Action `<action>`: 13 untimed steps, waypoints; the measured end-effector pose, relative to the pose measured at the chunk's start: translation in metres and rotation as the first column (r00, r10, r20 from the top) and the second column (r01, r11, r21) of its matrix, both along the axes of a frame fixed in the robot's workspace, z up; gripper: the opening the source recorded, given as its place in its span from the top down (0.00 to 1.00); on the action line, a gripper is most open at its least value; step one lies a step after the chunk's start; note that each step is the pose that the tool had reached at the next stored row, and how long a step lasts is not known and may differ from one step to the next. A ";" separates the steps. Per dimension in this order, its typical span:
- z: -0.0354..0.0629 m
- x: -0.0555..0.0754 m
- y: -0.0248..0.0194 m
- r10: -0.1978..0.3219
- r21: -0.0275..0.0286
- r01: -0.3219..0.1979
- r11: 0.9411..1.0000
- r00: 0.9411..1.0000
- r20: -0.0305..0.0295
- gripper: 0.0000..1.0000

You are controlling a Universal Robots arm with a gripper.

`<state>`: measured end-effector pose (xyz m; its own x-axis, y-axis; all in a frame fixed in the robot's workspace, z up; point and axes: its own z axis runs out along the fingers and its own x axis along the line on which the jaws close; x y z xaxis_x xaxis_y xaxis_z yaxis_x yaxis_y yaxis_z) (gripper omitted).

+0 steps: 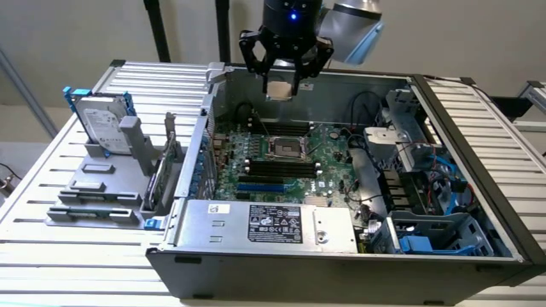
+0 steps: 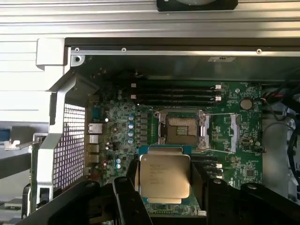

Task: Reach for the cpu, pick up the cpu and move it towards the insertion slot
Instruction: 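Pick up the cpu and move it towards the insertion slot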

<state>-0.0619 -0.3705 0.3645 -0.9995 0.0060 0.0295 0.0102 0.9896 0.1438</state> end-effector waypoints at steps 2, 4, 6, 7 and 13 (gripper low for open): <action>-0.0006 0.007 0.0044 0.000 -0.004 0.000 1.000 1.000 0.000 0.46; -0.0011 0.016 0.0082 0.000 -0.008 0.000 1.000 1.000 0.000 0.46; -0.0014 0.023 0.0113 0.000 -0.013 0.000 1.000 1.000 0.000 0.46; -0.0015 0.027 0.0124 0.000 -0.016 0.000 1.000 1.000 0.000 0.46; -0.0025 0.035 0.0186 0.000 -0.033 0.000 0.999 1.000 0.000 0.46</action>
